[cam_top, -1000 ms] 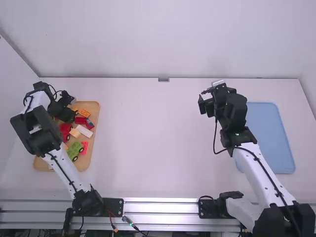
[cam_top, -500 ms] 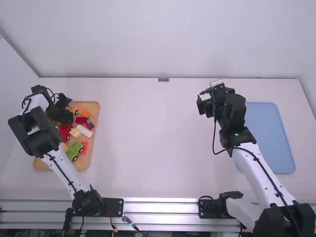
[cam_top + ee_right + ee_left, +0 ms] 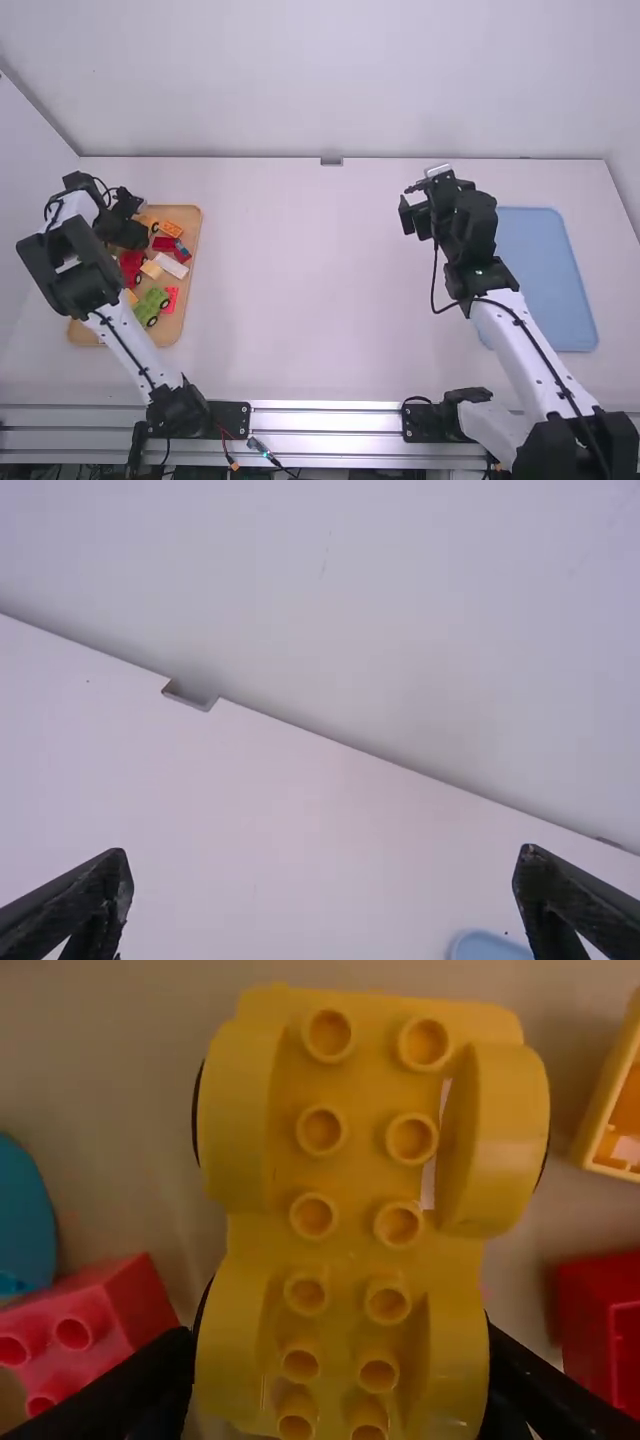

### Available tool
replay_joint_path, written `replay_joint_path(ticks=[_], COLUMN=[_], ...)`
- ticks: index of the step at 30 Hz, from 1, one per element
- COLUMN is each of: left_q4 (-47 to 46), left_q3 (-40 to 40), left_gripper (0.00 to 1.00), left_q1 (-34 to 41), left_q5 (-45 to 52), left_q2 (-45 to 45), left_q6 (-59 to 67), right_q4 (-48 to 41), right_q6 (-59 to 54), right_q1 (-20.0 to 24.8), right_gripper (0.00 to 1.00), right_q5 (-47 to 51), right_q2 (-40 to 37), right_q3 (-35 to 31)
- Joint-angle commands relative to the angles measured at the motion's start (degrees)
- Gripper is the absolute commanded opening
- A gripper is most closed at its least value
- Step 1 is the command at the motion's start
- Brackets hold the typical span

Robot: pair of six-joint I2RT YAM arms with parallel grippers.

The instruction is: Assemble lego blocks to make yellow taxi

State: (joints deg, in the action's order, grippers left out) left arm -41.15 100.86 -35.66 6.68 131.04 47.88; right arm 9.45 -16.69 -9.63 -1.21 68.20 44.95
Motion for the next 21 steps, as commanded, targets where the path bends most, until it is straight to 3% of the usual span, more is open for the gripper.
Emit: replay_joint_path(ticks=[1, 9, 13, 15, 21], left_q4=[-0.83, 0.79, 2.71, 3.89, 6.10], left_q3=[-0.92, -1.86, -3.17, -3.78, -4.09], left_gripper=[0.73, 0.72, 0.62, 0.52, 0.45], left_q1=[0.09, -0.33, -0.35, -0.26, -0.24], left_q5=[4.63, 2.34, 2.73, 2.95, 2.91], left_q2=[0.76, 0.76, 0.76, 0.76, 0.74], left_q6=[3.45, 1.14, 1.20, 1.16, -0.52], right_q4=[-0.02, -0.57, -0.55, -0.57, -0.59], right_q6=[0.09, 0.09, 0.09, 0.11, 0.09], right_q1=[-0.07, -0.07, -0.07, -0.07, -0.07], right_gripper=[0.99, 0.99, 0.99, 0.99, 0.98], right_q5=[0.00, -0.02, -0.04, 0.00, -0.02], right_q2=[0.37, 0.37, 0.37, 0.37, 0.37], right_q3=[1.92, 1.92, 1.92, 1.92, 1.92])
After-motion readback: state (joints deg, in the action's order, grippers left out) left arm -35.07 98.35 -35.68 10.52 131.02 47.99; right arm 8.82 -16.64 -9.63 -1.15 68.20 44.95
